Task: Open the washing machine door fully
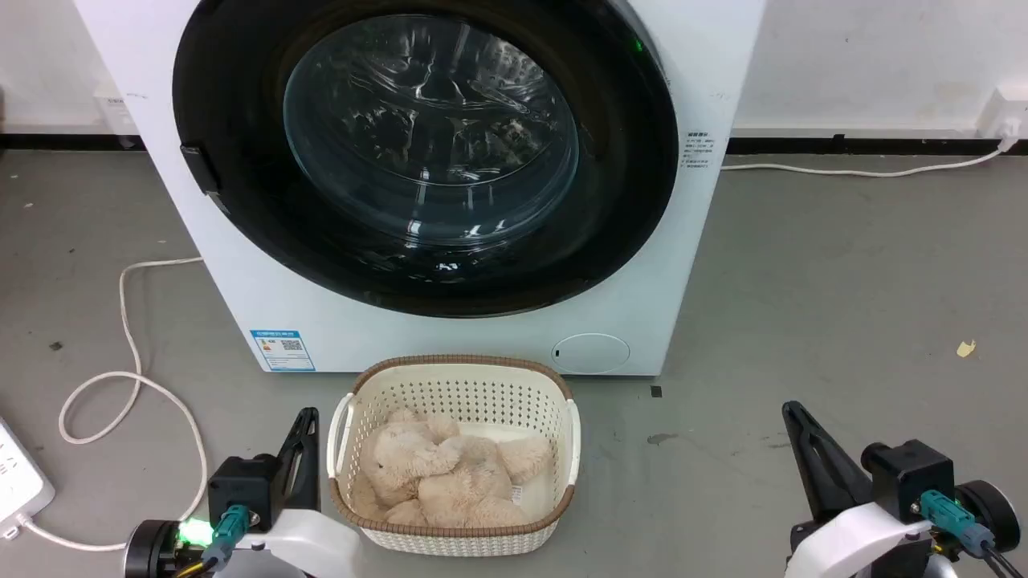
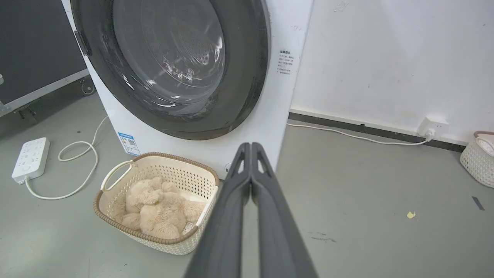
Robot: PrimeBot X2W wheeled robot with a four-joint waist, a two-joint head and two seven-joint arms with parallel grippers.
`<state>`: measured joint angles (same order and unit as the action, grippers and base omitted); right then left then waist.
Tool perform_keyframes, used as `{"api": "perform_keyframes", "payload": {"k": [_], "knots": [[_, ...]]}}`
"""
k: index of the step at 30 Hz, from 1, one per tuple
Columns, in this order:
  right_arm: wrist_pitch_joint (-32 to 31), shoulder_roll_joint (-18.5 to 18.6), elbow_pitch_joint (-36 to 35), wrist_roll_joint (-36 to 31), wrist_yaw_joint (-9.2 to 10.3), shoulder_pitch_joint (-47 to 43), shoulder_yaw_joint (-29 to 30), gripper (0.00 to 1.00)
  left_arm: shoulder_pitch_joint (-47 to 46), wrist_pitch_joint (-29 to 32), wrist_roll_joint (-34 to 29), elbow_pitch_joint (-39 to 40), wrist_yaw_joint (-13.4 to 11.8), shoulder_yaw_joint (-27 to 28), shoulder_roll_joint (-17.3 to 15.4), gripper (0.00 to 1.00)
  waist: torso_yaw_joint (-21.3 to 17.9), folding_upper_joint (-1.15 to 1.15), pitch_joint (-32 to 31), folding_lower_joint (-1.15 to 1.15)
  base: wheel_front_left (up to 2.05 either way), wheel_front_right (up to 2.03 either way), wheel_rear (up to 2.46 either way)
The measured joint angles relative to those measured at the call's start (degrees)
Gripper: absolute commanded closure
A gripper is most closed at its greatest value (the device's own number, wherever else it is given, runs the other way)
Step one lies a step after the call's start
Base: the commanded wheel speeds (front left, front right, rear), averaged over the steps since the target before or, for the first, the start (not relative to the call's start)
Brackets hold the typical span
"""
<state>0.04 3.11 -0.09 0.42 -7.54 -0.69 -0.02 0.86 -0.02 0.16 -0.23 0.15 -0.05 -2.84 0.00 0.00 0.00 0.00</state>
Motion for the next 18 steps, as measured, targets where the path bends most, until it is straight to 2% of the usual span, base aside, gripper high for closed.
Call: {"api": "perform_keyframes", "payload": {"k": [18], "knots": [[0.0, 0.0, 0.0, 0.0, 0.00, 0.0, 0.0, 1.00, 0.0, 0.0, 0.0, 0.0, 0.0, 0.0, 0.0, 1.00, 0.0, 0.00, 0.0, 0.00, 0.00, 0.00, 0.00]]}}
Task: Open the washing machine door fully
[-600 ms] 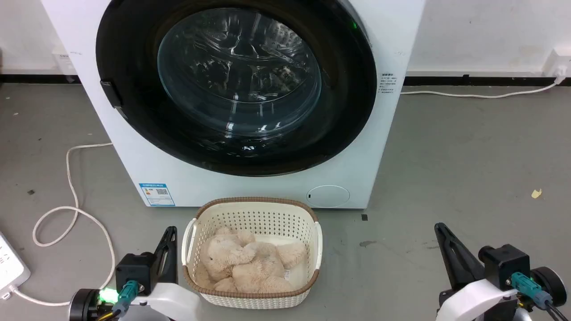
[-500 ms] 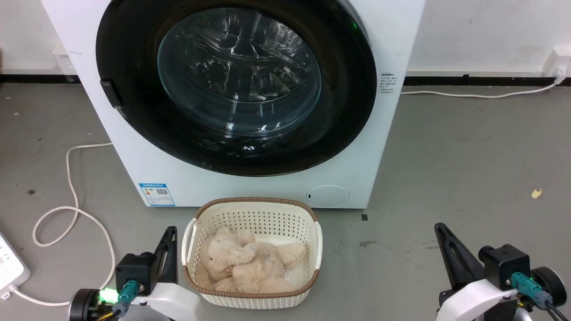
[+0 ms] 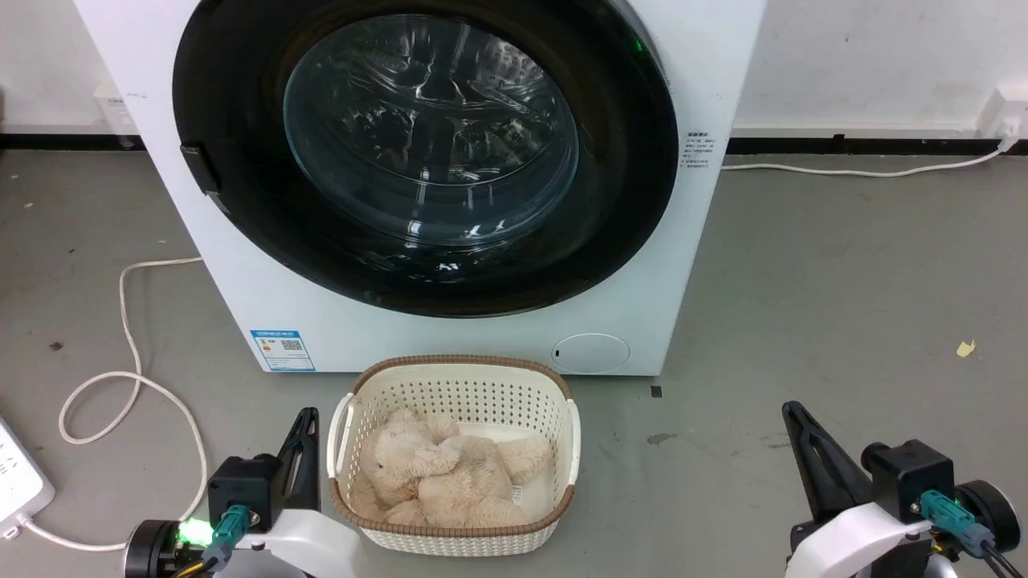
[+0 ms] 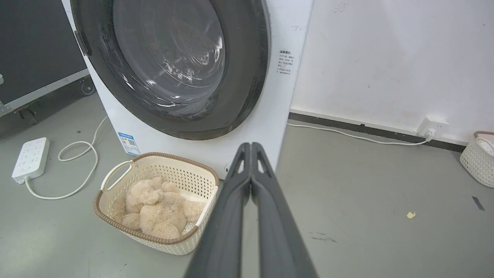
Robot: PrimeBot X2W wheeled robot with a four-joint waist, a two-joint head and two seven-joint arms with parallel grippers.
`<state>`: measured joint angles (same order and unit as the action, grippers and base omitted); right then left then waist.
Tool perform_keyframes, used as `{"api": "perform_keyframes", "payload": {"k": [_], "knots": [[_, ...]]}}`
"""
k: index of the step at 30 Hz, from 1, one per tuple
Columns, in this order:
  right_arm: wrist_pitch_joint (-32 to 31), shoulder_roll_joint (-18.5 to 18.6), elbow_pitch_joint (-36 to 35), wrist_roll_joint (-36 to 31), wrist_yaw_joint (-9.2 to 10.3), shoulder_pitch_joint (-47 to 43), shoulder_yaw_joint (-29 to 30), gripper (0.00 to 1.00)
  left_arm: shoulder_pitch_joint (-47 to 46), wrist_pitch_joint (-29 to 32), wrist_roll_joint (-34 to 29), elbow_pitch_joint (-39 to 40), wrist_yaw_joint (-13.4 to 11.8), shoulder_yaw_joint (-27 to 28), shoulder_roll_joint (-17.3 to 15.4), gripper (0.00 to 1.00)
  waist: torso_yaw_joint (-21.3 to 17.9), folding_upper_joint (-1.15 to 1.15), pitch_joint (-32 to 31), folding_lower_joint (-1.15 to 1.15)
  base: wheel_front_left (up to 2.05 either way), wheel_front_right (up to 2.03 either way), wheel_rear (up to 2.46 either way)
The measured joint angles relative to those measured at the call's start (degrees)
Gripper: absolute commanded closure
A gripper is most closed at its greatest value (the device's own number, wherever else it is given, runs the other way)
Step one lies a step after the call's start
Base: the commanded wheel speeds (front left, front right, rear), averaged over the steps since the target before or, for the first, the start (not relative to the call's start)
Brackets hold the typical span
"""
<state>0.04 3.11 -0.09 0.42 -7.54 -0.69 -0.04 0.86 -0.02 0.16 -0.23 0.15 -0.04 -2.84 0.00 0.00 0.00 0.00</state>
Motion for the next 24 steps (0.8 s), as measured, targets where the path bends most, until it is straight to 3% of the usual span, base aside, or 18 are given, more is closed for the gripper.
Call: {"api": "perform_keyframes", "payload": {"k": [21, 22, 24], "knots": [[0.0, 0.0, 0.0, -0.1, 0.00, 0.0, 0.0, 1.00, 0.0, 0.0, 0.0, 0.0, 0.0, 0.0, 0.0, 1.00, 0.0, 0.00, 0.0, 0.00, 0.00, 0.00, 0.00], [0.0, 0.0, 0.0, -0.1, 0.00, 0.0, 0.0, 0.00, 0.0, 0.0, 0.0, 0.0, 0.0, 0.0, 0.0, 0.00, 0.0, 0.00, 0.0, 0.00, 0.00, 0.00, 0.00], [0.0, 0.0, 0.0, 0.0, -0.01, 0.0, 0.0, 0.00, 0.0, 0.0, 0.0, 0.0, 0.0, 0.0, 0.0, 0.00, 0.0, 0.00, 0.0, 0.00, 0.00, 0.00, 0.00]]}}
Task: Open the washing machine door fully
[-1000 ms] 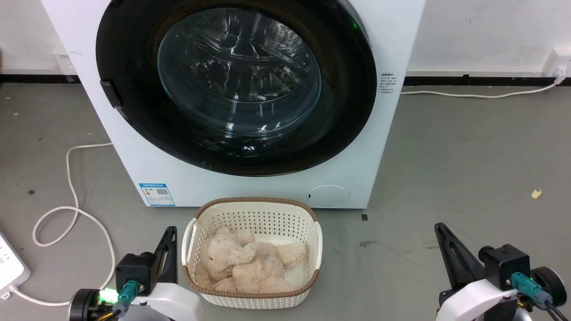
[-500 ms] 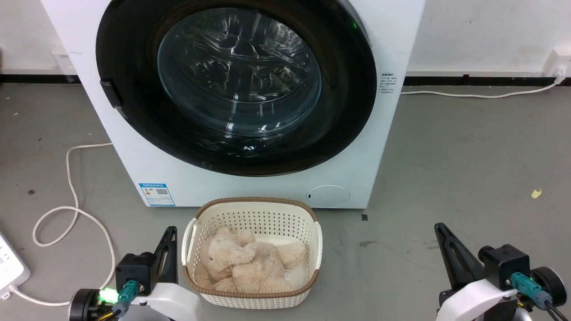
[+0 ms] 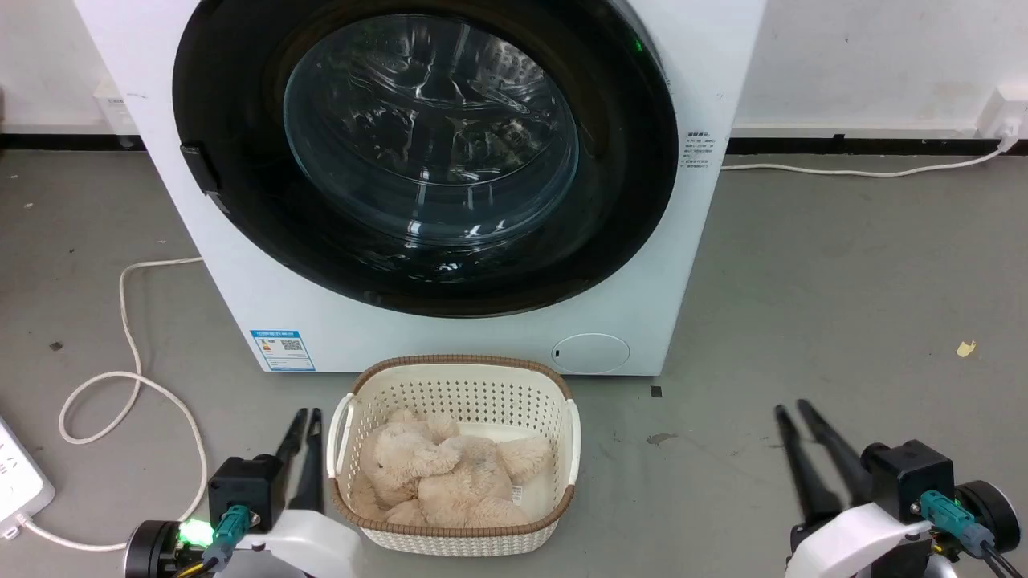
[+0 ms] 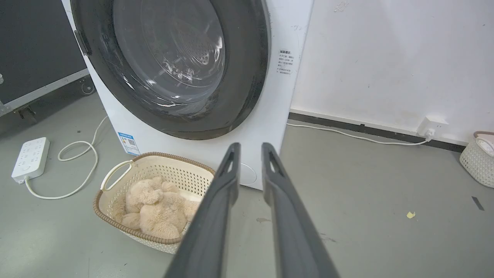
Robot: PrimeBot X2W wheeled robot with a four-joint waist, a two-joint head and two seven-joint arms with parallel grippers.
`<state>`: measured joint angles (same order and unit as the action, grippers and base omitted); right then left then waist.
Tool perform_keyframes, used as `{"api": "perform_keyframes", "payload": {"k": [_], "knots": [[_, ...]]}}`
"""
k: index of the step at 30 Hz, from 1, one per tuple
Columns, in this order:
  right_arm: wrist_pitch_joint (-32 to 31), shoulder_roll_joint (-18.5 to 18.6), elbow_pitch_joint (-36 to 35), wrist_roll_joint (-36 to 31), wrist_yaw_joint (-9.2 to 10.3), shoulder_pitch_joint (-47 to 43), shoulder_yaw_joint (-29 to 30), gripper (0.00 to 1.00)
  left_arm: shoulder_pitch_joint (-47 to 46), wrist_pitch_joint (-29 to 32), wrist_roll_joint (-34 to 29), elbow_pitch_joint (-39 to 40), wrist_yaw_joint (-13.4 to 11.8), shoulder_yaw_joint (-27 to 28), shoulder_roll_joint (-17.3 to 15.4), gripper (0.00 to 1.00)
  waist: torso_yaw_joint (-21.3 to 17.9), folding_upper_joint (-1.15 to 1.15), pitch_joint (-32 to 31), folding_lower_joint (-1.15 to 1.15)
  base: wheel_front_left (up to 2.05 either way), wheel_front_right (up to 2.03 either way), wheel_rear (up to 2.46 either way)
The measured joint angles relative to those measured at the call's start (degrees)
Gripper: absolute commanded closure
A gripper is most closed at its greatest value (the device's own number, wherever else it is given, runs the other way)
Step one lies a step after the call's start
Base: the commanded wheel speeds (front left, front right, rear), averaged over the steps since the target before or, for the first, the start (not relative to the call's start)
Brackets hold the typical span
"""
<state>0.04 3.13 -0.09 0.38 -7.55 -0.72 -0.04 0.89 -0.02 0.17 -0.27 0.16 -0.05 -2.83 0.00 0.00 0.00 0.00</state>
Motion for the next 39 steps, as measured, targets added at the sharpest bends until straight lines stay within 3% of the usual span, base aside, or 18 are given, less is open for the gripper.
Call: {"api": "perform_keyframes", "payload": {"k": [24, 39], "knots": [[2.1, 0.2, -0.7, 1.2, 0.00, 0.4, 0.6, 0.00, -0.1, -2.1, 0.5, 0.1, -0.1, -1.5, 0.0, 0.00, 0.6, 0.00, 2.6, 0.00, 0.00, 0.00, 0.00], [0.0, 4.3, -1.9, 6.2, 0.00, 10.1, 0.5, 0.00, -3.0, -4.0, 1.8, 1.8, -1.0, -3.0, 0.0, 0.00, 2.4, 0.00, 8.3, 0.01, 0.00, 0.00, 0.00]]}}
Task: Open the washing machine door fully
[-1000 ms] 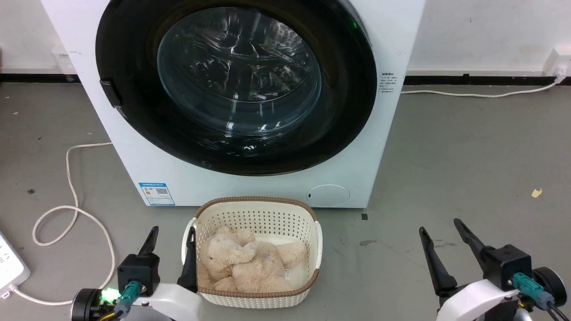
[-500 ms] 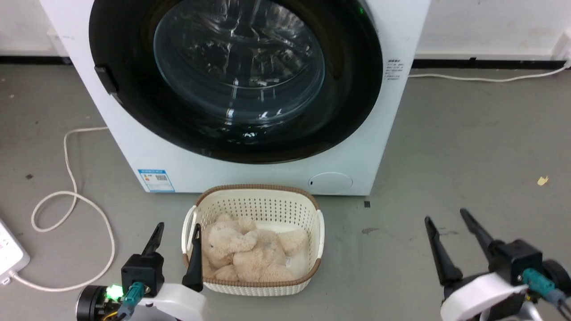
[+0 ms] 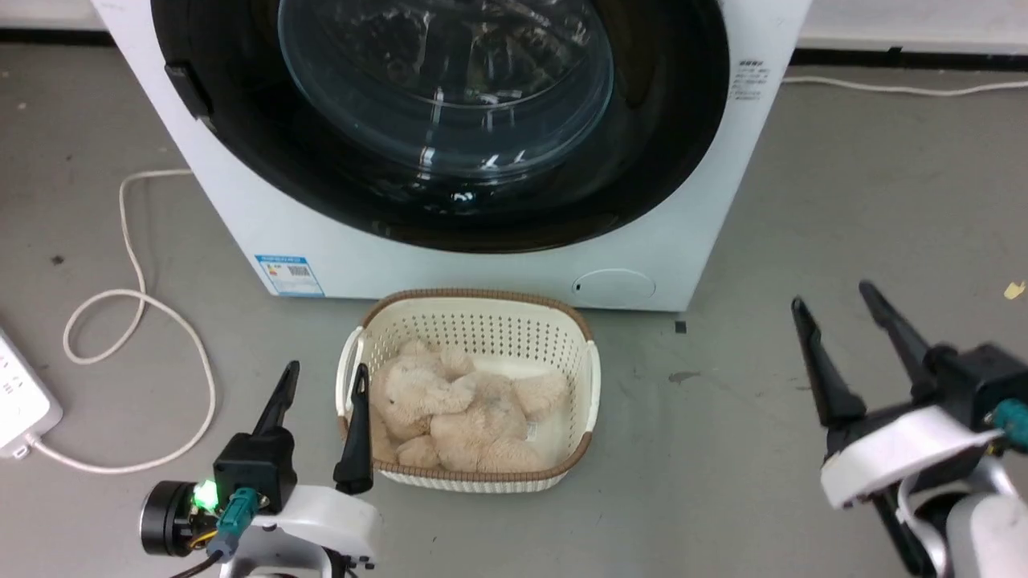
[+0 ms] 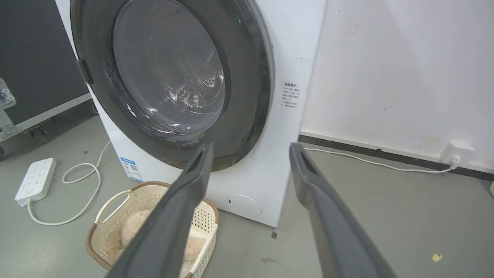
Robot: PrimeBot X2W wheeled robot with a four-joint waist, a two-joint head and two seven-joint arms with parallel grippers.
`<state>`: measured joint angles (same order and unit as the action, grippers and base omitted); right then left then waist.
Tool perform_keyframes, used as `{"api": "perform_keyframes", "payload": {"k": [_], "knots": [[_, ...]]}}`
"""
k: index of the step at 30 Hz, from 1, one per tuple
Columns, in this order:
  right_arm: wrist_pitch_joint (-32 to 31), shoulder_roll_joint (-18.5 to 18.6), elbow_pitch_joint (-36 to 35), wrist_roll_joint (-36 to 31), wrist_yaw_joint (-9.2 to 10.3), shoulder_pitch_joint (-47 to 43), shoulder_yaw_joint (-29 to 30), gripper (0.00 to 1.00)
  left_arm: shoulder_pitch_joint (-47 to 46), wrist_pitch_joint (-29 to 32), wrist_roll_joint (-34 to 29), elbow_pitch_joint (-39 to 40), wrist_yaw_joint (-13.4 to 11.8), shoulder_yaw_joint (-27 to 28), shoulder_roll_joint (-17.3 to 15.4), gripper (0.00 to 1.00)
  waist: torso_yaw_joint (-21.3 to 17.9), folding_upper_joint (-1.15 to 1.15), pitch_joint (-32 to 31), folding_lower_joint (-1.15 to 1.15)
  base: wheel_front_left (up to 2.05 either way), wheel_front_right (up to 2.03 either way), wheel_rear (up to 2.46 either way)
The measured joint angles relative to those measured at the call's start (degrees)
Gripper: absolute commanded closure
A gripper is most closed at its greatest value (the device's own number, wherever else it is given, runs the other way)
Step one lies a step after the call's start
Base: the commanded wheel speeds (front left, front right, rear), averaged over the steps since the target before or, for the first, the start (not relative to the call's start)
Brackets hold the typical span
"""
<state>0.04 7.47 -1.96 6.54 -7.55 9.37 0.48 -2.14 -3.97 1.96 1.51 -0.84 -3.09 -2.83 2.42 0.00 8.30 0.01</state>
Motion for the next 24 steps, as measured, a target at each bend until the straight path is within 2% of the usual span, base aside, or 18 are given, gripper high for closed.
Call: {"api": "perform_keyframes", "payload": {"k": [1, 2, 3, 4, 15, 24], "knots": [[0.0, 0.0, 0.0, 0.0, 0.00, 0.0, 0.0, 0.00, 0.0, 0.0, 0.0, 0.0, 0.0, 0.0, 0.0, 0.00, 0.0, 0.00, 0.0, 0.00, 0.00, 0.00, 0.00], [-0.2, 0.2, 0.0, 0.8, 0.00, 0.8, 0.1, 0.20, -0.2, -0.1, 0.2, 0.1, 0.0, 0.0, 0.0, 0.00, 0.1, 0.00, 0.3, 0.00, 0.00, 0.00, 0.00], [-0.8, 0.5, 0.2, 2.2, 0.00, 2.6, 0.3, 0.69, -0.4, -0.2, 0.3, 0.3, 0.0, -0.1, 0.0, 0.00, 0.4, 0.00, 1.0, 0.00, 0.00, 0.00, 0.00], [-0.8, 0.5, 0.2, 2.2, 0.00, 2.6, 0.3, 1.00, -0.4, -0.2, 0.3, 0.3, 0.0, -0.1, 0.0, 0.00, 0.4, 0.00, 1.0, 0.00, 0.00, 0.00, 0.00], [-3.7, 0.9, 4.8, 8.3, 0.01, 12.9, 3.6, 1.00, -1.6, -1.7, 1.3, 1.1, -0.8, -1.3, 0.0, 0.00, 1.8, 0.00, 4.1, 0.00, 0.00, 0.00, 0.00], [-7.2, -0.6, 12.4, 13.2, 0.01, 23.3, 9.6, 1.00, -2.6, -2.7, 1.5, 2.0, -1.0, -1.7, 0.0, 0.00, 2.7, 0.00, 6.7, 0.00, 0.00, 0.00, 0.00]]}}
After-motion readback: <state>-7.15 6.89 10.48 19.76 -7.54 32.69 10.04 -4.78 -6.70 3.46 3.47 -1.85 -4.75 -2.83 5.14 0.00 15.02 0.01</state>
